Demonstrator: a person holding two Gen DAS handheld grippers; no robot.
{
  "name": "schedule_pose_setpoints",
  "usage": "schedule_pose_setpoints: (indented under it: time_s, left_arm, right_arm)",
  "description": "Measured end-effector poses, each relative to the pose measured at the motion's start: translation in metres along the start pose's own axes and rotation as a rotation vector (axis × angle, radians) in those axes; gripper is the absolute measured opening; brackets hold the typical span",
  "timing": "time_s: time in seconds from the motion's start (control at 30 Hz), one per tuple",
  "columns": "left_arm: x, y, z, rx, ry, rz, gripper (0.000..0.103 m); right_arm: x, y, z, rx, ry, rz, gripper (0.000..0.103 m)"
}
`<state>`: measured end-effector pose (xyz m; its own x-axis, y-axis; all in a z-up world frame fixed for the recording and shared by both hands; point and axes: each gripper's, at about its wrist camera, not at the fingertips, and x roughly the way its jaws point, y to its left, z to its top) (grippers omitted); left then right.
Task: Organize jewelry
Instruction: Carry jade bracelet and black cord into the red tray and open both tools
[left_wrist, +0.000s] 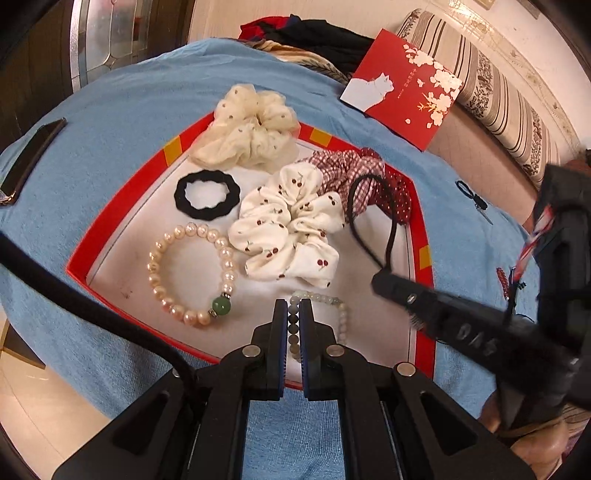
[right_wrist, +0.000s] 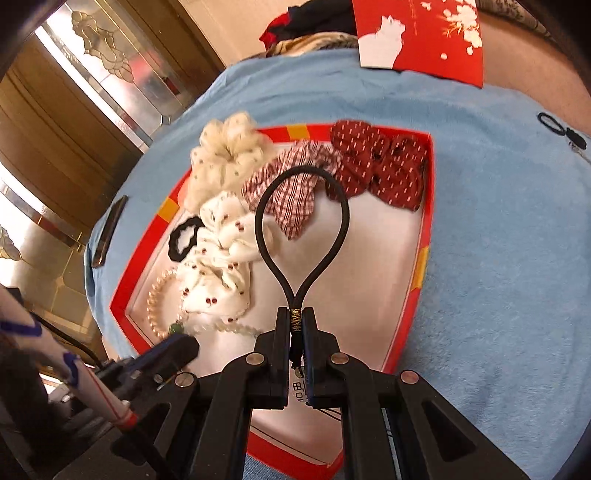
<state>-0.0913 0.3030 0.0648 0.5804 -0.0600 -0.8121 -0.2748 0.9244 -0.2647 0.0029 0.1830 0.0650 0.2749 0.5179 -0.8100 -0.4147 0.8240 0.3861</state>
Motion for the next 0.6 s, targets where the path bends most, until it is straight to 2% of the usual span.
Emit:
schedule_pose_setpoints:
  time_s: [0.17, 0.23, 0.27, 0.3, 0.43, 0.6]
  left_arm:
    - [-0.008, -0.005, 0.002, 0.019, -0.048, 0.010, 0.005]
    - [-0.011, -0.006, 0.002, 0.026, -0.063, 0.018, 0.008]
    - [-0.012, -0.006, 0.002, 0.026, -0.071, 0.021, 0.013]
    - [-0.013, -0.006, 0.003, 0.024, -0.080, 0.023, 0.020]
    - [-0.019, -0.001, 0.004, 0.000, -0.114, 0.025, 0.027]
    - [-0.026, -0.002, 0.005, -0.012, -0.158, 0.042, 0.036]
  right_arm:
    - [0.005, -0.001, -0.004, 0.017, 0.009, -0.001, 0.007]
    - [0.006, -0.002, -0.006, 0.030, 0.010, 0.002, 0.008]
    - [0.005, -0.003, -0.007, 0.038, 0.008, 0.002, 0.008]
    - [0.005, -0.004, -0.008, 0.052, 0.009, 0.008, 0.011]
    - [-0.004, -0.007, -0.013, 0.080, 0.010, 0.040, 0.033]
    - [-0.039, -0.013, -0.020, 0.089, -0.045, 0.064, 0.041]
